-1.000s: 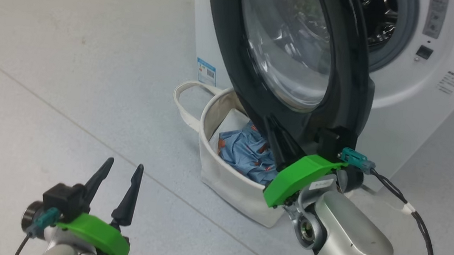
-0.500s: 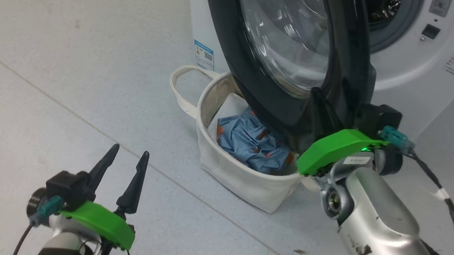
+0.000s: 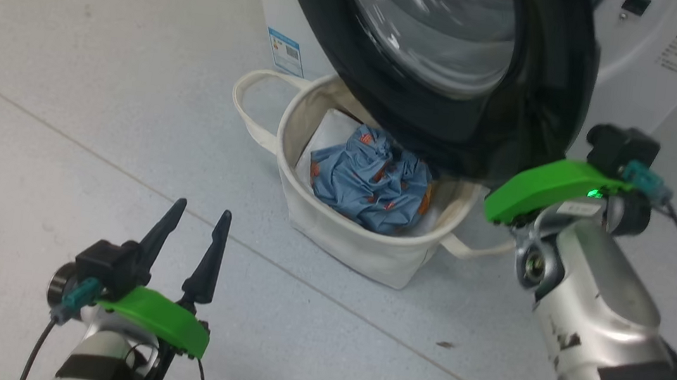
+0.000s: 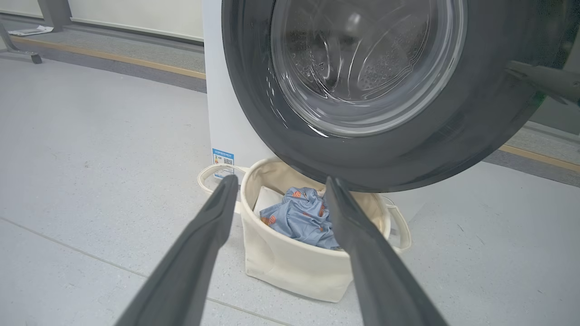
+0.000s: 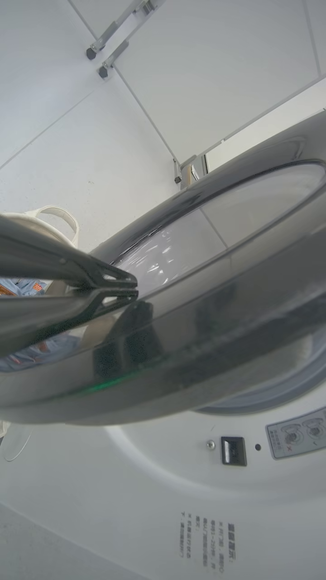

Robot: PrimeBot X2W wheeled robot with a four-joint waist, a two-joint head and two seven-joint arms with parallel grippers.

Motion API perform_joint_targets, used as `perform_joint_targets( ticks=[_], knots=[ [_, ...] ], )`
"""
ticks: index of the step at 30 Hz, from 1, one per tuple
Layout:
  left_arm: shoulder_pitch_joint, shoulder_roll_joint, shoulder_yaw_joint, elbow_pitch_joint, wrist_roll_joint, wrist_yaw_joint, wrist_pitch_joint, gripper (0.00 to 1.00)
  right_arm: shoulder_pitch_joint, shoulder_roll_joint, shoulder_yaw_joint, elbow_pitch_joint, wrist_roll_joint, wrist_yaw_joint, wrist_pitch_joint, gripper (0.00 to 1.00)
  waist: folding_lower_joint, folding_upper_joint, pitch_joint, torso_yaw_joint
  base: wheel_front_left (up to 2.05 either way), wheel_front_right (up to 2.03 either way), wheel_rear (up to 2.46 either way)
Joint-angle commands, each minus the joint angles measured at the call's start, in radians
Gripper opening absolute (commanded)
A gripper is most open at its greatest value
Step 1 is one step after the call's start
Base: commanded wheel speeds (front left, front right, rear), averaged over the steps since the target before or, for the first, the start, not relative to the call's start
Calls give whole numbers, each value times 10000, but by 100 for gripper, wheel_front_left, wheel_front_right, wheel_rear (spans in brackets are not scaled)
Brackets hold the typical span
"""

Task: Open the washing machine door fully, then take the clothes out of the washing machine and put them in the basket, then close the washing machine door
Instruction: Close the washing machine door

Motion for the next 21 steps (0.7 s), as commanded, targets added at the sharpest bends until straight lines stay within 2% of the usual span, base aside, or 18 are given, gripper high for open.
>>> perform_joint_targets(
  ticks=[1, 11, 21],
  knots=[
    [-453, 119, 327, -364, 60, -48, -122, 100, -705, 160, -77, -188, -174, -2, -121, 0, 0, 0, 242, -87, 0, 0, 0],
    [-761, -8, 264, -336, 27, -55, -122, 100, -2337, 160, -1632, 1030, -1133, -2, -121, 0, 0, 0, 1065, -174, 0, 0, 0],
    [-1109, -110, 86, -490, -136, -56, -122, 100, -3555, 160, -3505, 1868, -2604, -2, -122, 0, 0, 0, 1728, 112, 0, 0, 0]
  ],
)
